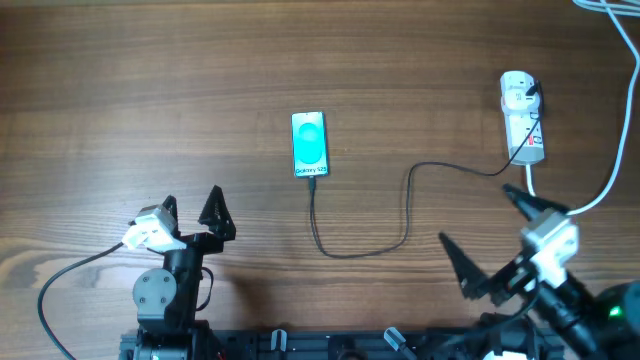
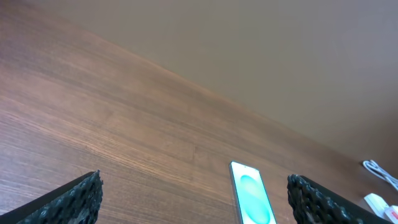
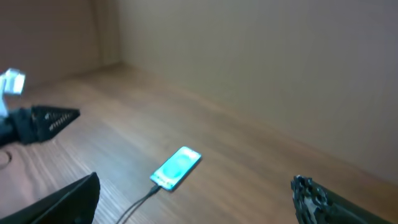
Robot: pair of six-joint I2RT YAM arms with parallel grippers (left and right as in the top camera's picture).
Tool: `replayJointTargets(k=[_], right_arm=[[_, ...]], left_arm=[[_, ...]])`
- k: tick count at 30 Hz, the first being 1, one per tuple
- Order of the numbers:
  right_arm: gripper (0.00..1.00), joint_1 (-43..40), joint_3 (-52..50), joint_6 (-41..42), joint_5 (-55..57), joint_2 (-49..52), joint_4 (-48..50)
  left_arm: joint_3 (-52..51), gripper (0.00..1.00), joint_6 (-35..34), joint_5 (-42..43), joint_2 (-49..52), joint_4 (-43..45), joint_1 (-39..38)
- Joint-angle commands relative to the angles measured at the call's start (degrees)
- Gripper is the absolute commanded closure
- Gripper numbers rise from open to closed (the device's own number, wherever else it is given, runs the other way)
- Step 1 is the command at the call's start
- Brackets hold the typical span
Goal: Plug charger to phone and switch on socket
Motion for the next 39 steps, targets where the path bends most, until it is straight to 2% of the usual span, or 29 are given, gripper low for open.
replayJointTargets(k=[1, 11, 13, 17, 21, 29, 33, 39], right_arm=[[0.0, 4.2, -8.4, -1.7, 4.3, -5.9, 4.1], [0.0, 5.4, -28.1, -0.2, 7.0, -15.8, 16.0], [0.0, 5.4, -32.2, 4.5, 8.6, -17.8, 18.2], [0.0, 5.5, -38.6, 19.7, 15.4, -19.3, 23.3], [0.0, 6.2, -42.0, 24.0, 18.3, -19.3, 28.9], [0.0, 7.5, -50.6, 26.4, 21.8, -19.3, 44.9], [0.0, 7.6, -50.8, 31.9, 27.6, -19.3, 44.9], [0.0, 7.6, -50.8, 31.8, 30.9, -19.3, 44.3]], left_arm=[[-0.3, 0.0, 0.9, 0.3, -0.5, 0.2, -0.2], [-0.3, 0.0, 0.9, 0.3, -0.5, 0.2, -0.2], [-0.3, 0.0, 0.9, 0.3, -0.5, 0.2, -0.2], [-0.3, 0.0, 0.9, 0.3, -0.5, 0.2, -0.2], [-0.3, 0.0, 0.9, 0.3, -0.5, 0.2, -0.2], [-0.3, 0.0, 0.9, 0.3, -0.5, 0.2, -0.2], [-0.3, 0.0, 0.9, 0.3, -0.5, 0.2, -0.2], [-0.3, 0.0, 0.9, 0.3, -0.5, 0.2, -0.2]])
